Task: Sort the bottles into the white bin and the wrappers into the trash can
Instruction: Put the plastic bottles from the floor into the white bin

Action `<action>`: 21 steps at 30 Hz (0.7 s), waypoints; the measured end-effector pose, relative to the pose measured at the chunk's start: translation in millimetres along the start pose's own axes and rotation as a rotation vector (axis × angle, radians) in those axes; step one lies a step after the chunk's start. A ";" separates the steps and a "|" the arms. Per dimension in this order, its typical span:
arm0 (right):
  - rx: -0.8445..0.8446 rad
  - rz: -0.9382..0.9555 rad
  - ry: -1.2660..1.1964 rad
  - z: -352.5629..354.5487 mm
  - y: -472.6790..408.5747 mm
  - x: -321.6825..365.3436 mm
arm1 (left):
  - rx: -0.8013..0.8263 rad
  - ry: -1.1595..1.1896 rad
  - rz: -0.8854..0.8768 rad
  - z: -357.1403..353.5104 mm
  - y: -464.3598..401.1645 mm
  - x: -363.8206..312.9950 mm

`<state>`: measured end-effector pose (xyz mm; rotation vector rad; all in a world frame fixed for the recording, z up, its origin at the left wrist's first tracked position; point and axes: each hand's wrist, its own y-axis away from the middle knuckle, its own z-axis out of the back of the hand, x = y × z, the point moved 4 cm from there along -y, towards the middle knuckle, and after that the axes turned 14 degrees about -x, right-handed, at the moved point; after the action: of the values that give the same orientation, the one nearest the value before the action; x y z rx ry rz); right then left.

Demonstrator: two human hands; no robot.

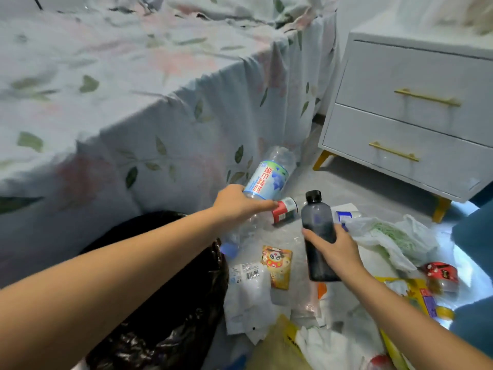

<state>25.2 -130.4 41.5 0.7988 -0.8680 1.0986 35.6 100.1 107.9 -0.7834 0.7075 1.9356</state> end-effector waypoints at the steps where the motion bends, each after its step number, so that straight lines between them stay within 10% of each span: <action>1: 0.017 0.019 -0.020 0.6 13.5 12.6 | -0.018 0.012 0.000 19.3 6.9 0.3; 21: 0.428 0.293 -0.144 -53.1 297.5 219.7 | -0.211 0.200 0.188 314.9 267.6 135.0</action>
<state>-202.9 82.3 247.1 1.1401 -0.9013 1.5307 -330.0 287.8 249.3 -1.0855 0.7249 2.1456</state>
